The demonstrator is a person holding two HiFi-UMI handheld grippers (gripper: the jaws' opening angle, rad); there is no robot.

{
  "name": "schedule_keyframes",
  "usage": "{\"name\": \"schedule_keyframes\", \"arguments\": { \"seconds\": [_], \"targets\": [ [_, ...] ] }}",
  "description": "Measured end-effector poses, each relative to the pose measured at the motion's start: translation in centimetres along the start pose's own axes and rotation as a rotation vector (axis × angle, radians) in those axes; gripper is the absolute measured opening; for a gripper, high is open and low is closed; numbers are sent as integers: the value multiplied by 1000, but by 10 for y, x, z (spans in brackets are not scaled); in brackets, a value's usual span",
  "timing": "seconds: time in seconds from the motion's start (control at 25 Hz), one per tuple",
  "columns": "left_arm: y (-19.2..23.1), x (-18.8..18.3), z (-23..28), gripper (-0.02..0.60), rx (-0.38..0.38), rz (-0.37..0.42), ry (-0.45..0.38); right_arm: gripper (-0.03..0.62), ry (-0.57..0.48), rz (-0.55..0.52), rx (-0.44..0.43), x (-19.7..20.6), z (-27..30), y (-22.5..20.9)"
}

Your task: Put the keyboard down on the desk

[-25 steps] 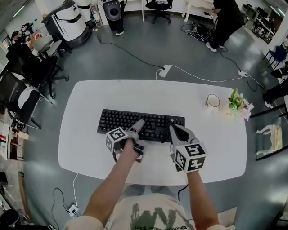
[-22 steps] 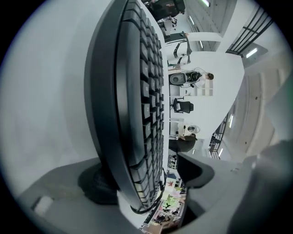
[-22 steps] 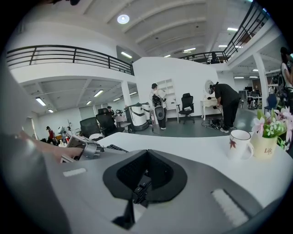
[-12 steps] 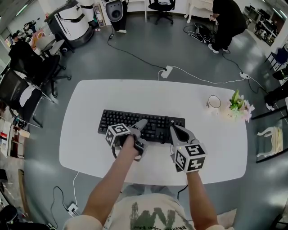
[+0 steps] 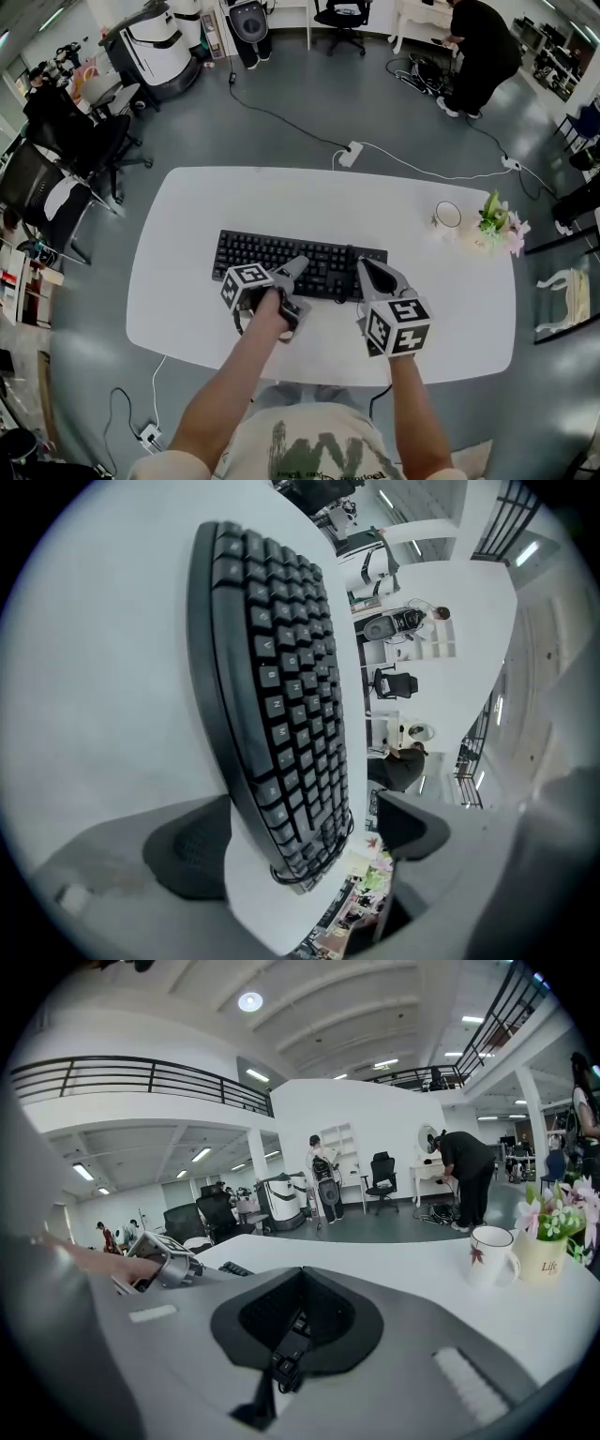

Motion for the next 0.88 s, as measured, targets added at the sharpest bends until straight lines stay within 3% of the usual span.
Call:
{"name": "schedule_keyframes", "arguments": {
  "seconds": [0.2, 0.36, 0.72, 0.88],
  "targets": [
    [-8, 4, -10, 489, 36, 28, 8, 0, -16, -5, 5, -5, -5, 5],
    [-27, 7, -21, 489, 75, 104, 10, 0, -29, -14, 11, -11, -11, 10],
    [-93, 4, -46, 457, 139, 391, -30, 0, -94, -46, 43, -45, -33, 8],
    [-127, 2, -59, 394, 134, 644, -80, 0, -123, -56, 54, -59, -42, 6]
  ]
}}
Point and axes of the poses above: the fingertips, and each gripper's own axes: z forward along the fingers, y to its left, x out of its underside, the point moved 4 cm from there along -z, backward along the fingers, and after that the axes turned 13 degrees about y, right-handed, at the moved point
